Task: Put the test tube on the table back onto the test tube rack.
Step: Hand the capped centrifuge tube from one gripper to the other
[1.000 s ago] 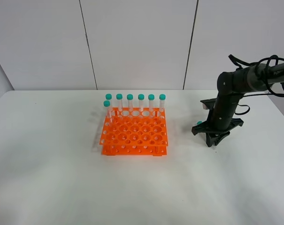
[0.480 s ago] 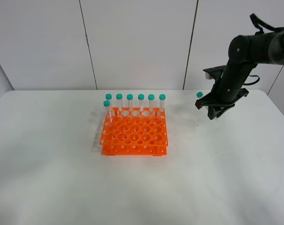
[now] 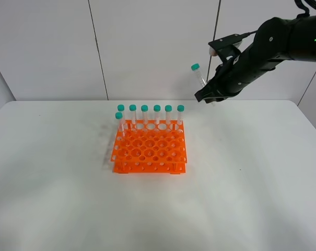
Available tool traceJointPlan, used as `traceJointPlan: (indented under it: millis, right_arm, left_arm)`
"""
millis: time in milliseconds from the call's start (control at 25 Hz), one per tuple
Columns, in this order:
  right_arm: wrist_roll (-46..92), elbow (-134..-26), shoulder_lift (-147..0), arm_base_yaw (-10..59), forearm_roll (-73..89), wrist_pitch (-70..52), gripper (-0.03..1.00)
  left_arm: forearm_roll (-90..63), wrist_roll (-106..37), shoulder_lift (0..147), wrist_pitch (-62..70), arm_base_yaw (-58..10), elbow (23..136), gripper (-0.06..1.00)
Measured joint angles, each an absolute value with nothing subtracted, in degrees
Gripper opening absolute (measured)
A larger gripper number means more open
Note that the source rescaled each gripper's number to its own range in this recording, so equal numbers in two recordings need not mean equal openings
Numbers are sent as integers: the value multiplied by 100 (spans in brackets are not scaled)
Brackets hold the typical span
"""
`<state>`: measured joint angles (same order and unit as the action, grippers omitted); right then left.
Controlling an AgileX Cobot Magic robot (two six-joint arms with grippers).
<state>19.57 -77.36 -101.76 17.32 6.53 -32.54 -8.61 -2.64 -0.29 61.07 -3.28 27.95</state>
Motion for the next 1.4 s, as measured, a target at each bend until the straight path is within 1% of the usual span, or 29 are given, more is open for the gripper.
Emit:
traceJointPlan:
  millis: [120, 320, 440, 560, 640, 840, 1120, 1240, 1400]
  right_arm:
    - [2055, -7021, -9829, 2078, 680, -2332, 1]
    - [2163, -5277, -8875, 2439, 725, -149, 1]
    - [2163, -4260, -8241, 2607, 738, 949, 1]
    - [1967, -3450, -7731, 2834, 656, 1881, 1]
    - [1601, -3067, -7475, 2952, 334, 2245, 1]
    - [-152, -2575, -7230, 2966, -902, 2591, 1]
    - [-2439, -2519, -7230, 2966, -3181, 2803, 1]
    - [-2922, -2512, -7230, 2930, -3814, 2991, 1]
    - [-3081, -2512, -7230, 2753, -4253, 3350, 1]
  left_arm:
    - [-861, -264, -29, 6107, -328, 2795, 76]
    - [-861, -264, -29, 6107, -328, 2795, 76]
    - [-861, -264, -29, 6107, -328, 2795, 76]
    - [-861, -264, -29, 6107, -328, 2795, 76]
    - [-861, -264, -29, 6107, -328, 2795, 76]
    - [-861, -264, -29, 6107, -328, 2795, 76]
    - [-861, -264, -29, 6107, -328, 2795, 76]
    - [-861, -264, -29, 6107, -328, 2795, 76]
    - [-861, -264, -29, 6107, -328, 2795, 76]
